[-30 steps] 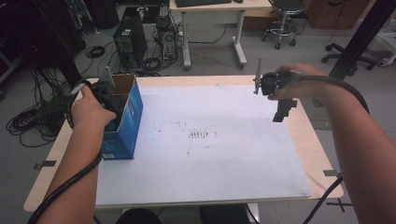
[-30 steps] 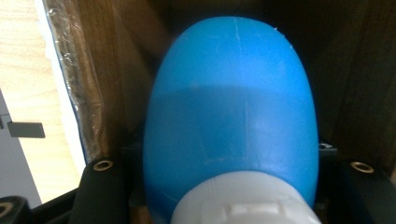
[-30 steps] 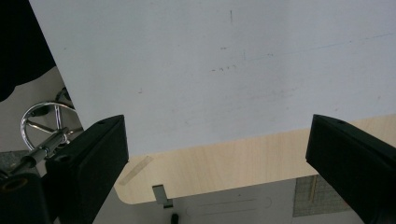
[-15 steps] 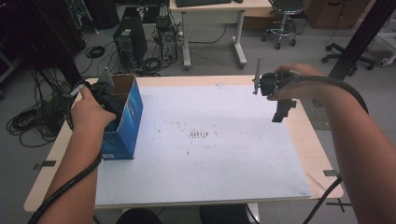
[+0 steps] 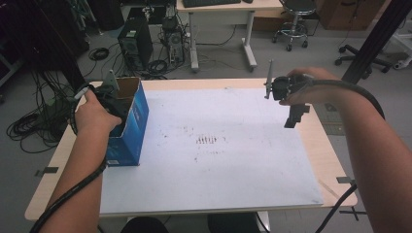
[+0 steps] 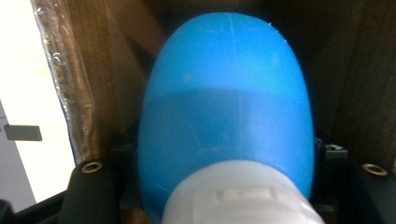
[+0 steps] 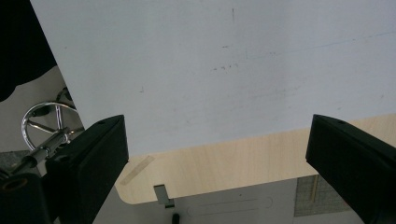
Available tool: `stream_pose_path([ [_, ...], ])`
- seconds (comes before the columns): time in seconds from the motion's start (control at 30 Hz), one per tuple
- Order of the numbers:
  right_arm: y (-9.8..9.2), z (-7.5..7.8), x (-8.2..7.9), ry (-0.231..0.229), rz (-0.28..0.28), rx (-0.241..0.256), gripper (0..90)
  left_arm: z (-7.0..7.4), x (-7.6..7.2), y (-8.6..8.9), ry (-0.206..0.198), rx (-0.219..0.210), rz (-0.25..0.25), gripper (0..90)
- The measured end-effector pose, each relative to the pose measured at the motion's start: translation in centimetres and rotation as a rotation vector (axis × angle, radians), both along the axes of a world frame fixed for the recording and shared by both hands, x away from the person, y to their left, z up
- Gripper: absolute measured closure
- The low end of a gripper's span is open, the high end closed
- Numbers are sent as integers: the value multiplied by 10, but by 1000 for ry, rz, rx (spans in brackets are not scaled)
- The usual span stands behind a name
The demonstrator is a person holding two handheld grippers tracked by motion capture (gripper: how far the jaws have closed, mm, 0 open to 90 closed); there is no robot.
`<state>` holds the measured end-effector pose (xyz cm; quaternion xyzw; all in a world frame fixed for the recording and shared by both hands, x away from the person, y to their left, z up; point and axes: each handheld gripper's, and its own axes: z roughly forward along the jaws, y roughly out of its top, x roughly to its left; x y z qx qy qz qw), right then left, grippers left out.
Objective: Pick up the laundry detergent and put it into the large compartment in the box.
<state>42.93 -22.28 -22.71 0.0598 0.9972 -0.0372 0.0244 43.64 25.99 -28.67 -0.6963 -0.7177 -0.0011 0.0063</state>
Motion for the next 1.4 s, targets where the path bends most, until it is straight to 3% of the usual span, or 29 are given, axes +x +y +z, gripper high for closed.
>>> stream_pose_path([
  [0.4, -1, 0, -2, -1, -1, 3, 56, 15, -2, -2, -23, -3, 15, 282],
  [0.47, -1, 1, -2, -2, 0, 5, 56, 23, -3, -3, -36, 30, 12, 250],
  [0.53, -1, 1, -2, -3, 3, 7, 56, 26, -3, -3, -37, 31, 14, 236],
  [0.7, -1, 3, -4, -8, 2, 11, 56, 43, -8, 0, -67, 24, 31, 202],
  [1.4, -2, 13, -11, -25, 14, 17, 56, 84, -20, -13, -113, -2, 25, 97],
])
